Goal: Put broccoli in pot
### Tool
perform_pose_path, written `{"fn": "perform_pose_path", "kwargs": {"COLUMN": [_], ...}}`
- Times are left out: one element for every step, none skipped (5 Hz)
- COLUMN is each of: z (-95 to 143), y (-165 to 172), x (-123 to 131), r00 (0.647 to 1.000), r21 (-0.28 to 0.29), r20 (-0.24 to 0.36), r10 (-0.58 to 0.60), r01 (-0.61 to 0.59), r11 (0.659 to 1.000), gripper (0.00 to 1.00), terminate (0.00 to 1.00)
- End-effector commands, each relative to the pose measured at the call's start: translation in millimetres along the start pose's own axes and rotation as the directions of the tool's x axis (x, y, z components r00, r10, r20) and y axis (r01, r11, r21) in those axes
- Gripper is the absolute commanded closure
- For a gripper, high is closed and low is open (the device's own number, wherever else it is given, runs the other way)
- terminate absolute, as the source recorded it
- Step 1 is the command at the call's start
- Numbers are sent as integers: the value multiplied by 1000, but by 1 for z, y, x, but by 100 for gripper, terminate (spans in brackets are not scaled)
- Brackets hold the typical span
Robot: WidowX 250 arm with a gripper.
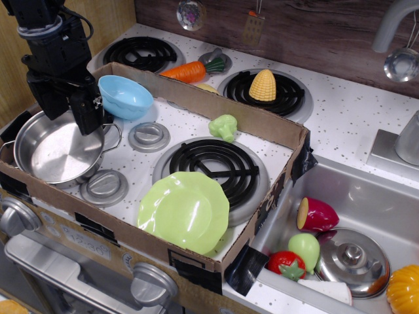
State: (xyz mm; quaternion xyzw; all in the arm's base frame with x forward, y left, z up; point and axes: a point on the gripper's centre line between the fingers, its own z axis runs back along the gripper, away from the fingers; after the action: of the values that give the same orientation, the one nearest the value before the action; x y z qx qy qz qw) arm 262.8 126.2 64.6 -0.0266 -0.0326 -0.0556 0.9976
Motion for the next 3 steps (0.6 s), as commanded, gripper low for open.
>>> {"fn": "perform_pose_path", "kwargs": {"z": [0, 20, 37], "y": [0, -12, -20], "x": [0, 13, 19], "r00": [1000, 999, 997], "r21": [0, 45, 93], "r20": [0, 23, 29], "r10": [0, 31, 72], "r01": [0, -32, -74], "r11": [1000, 998, 993], "gripper": [0, 0, 0], "terminate": [0, 0, 0]}}
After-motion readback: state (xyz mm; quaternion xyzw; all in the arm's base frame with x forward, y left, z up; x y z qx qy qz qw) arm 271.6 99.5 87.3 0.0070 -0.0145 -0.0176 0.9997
